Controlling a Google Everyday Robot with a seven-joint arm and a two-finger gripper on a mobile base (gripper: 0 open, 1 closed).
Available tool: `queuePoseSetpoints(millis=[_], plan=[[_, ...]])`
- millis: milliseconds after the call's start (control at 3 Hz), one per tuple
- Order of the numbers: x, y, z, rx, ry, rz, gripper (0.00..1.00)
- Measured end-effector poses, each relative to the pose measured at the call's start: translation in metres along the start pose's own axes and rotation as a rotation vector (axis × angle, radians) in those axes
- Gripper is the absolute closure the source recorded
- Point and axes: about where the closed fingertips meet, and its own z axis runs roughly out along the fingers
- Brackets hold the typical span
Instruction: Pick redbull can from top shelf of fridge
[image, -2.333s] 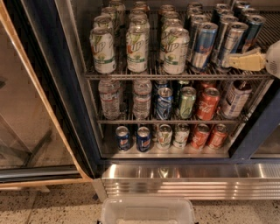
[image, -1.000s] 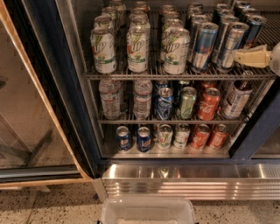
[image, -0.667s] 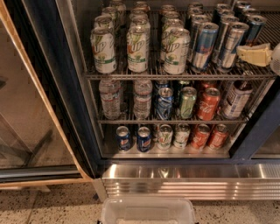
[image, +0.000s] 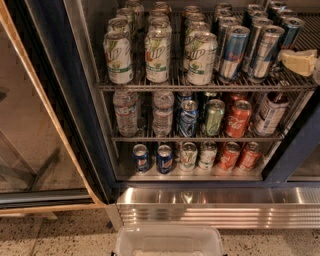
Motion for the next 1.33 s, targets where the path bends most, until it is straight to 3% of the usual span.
queuePoseSetpoints(millis=[1333], plan=[[0.0003,-0.0081,-0.0071,0.055,0.007,-0.005,0.22]])
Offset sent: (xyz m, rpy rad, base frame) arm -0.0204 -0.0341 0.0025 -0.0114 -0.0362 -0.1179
